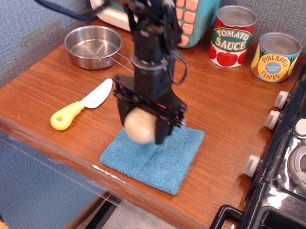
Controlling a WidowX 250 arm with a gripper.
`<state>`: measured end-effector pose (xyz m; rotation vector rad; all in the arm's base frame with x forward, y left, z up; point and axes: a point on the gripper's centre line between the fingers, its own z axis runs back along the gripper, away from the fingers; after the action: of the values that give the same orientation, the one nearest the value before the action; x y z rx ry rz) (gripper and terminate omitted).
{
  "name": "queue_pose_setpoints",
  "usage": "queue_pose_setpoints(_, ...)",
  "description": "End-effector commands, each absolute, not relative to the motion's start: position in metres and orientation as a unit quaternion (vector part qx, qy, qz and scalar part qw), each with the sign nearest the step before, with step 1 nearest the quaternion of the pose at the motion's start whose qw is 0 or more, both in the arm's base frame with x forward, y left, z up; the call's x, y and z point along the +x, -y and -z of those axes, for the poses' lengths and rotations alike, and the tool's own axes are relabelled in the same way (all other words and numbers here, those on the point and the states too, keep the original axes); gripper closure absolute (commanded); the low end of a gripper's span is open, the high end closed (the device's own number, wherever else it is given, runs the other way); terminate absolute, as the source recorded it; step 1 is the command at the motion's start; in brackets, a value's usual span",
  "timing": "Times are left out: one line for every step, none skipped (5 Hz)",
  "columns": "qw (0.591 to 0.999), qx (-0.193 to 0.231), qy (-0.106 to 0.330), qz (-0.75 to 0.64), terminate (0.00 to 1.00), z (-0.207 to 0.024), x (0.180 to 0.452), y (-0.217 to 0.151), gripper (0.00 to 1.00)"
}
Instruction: PLACE THE POTATO IN THE BLUE CLOTH
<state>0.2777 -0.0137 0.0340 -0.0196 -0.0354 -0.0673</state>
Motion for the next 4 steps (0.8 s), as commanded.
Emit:
queue_pose_setpoints(0.998,-0.010,0.030,0.059,0.00,-0.039,0.279,0.026,0.00)
queue_pose_setpoints(0.998,-0.011,0.041,0.056,0.00,-0.050,0.281,0.019,0.00)
queue_pose_setpoints(0.997,-0.013,0.054,0.055,0.00,-0.065,0.283,0.013,0.00)
queue_pose_setpoints(0.996,-0.017,0.086,0.030,0.00,-0.103,0.288,-0.003,0.00)
